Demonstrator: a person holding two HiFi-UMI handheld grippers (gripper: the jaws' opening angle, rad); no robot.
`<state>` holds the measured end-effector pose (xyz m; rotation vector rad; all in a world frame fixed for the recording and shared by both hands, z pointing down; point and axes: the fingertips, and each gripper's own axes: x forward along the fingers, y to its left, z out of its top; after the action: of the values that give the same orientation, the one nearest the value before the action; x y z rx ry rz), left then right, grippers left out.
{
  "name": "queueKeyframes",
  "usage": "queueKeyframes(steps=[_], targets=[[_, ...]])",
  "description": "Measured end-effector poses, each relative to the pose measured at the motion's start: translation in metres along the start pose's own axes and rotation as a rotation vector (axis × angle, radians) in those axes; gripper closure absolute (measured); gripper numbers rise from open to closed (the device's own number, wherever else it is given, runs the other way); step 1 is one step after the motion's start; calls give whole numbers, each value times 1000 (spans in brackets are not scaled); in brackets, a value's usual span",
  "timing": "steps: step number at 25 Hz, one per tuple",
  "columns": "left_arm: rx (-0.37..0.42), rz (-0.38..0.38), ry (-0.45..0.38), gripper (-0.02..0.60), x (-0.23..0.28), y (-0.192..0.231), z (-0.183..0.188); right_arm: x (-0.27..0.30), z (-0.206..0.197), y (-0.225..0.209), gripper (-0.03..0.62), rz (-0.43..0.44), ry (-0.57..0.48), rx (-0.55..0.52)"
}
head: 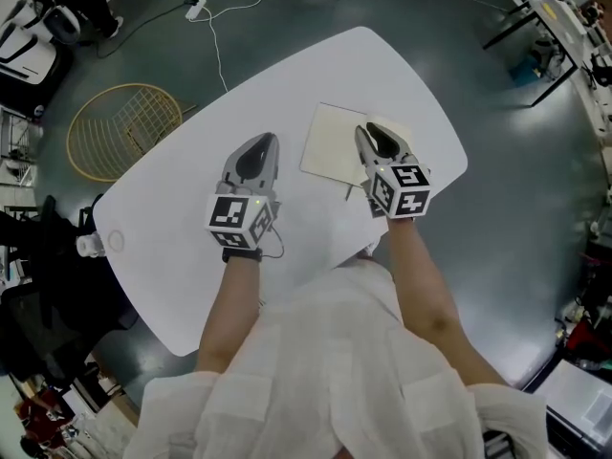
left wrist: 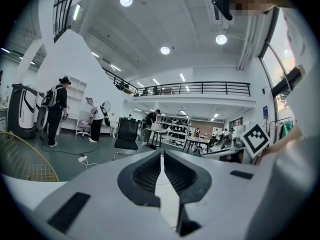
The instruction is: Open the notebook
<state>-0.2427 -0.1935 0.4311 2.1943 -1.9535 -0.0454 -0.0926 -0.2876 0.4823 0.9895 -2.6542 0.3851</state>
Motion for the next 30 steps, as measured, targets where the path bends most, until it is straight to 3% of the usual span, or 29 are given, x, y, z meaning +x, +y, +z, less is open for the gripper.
queueKeyframes(steps=[9, 14, 25, 27, 30], targets=[[7, 0, -18, 561, 0, -7, 10, -80, 39, -64, 517, -165, -152, 0], [4, 7, -18, 561, -3, -7, 10, -123, 40, -93, 528, -268, -201, -13], [14, 3, -21, 561, -6, -8, 11, -173, 35, -107, 535, -337, -243, -11], [16, -6, -20, 561, -6, -12, 11, -174, 34, -106, 576, -338, -225, -34], [21, -15, -22, 561, -5, -16, 12, -176, 36, -102, 588, -332, -226, -49]])
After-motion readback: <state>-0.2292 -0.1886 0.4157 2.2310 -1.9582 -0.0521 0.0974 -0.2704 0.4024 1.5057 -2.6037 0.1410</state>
